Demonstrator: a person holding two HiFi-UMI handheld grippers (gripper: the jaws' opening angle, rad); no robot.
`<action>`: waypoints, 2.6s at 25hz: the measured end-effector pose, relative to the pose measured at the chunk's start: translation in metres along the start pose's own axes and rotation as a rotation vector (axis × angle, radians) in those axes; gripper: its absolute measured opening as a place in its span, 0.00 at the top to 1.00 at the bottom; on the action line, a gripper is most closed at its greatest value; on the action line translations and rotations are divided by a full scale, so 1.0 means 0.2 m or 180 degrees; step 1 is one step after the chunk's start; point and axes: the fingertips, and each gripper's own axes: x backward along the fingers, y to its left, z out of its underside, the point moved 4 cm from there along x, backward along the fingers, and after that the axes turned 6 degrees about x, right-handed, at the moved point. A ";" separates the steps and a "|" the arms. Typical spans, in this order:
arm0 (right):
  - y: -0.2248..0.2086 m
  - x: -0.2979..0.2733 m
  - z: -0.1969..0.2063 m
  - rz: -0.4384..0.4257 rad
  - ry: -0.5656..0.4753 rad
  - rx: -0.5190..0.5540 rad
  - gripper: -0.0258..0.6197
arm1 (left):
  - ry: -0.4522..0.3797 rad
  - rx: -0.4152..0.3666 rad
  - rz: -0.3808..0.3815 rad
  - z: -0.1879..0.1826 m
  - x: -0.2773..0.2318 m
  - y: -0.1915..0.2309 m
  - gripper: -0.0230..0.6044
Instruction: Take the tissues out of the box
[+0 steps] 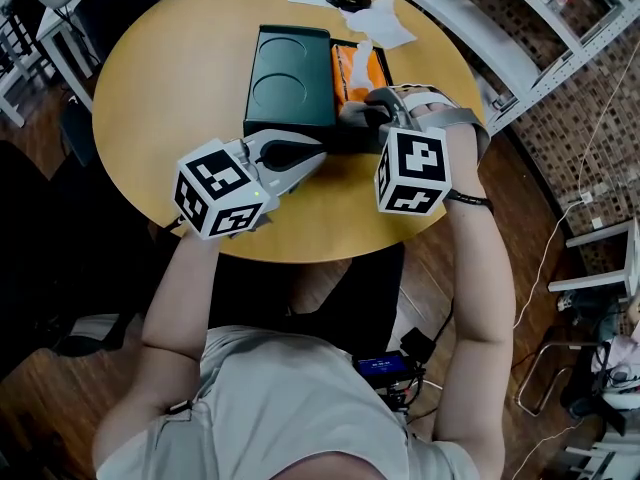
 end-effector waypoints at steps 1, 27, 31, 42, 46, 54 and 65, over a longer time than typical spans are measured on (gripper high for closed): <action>-0.02 0.02 0.00 0.0059 0.0010 0.0011 0.86 | 0.0000 0.0000 0.0000 0.00 0.00 0.00 0.96; -0.32 0.36 0.43 0.1314 0.0475 -0.0330 0.90 | -0.0008 0.0002 0.0001 -0.01 0.00 -0.01 0.96; -0.20 0.23 0.66 0.1247 0.0761 -0.0392 0.90 | -0.0013 0.0000 -0.0003 -0.01 0.00 0.00 0.96; 0.21 -0.09 0.83 0.0817 0.0909 -0.0285 0.88 | -0.0015 -0.0002 -0.0004 -0.01 0.00 -0.01 0.96; 0.29 -0.13 0.80 0.0621 0.0827 -0.0173 0.83 | -0.0011 -0.0003 -0.0004 -0.01 0.00 -0.01 0.96; 0.19 0.01 0.81 0.0895 0.0594 -0.0855 0.69 | -0.0014 -0.0002 0.0002 0.00 0.00 0.00 0.96; -0.01 0.42 0.00 -0.0329 -0.3564 -0.3380 0.96 | -0.0009 0.0000 0.0004 0.00 -0.01 0.00 0.96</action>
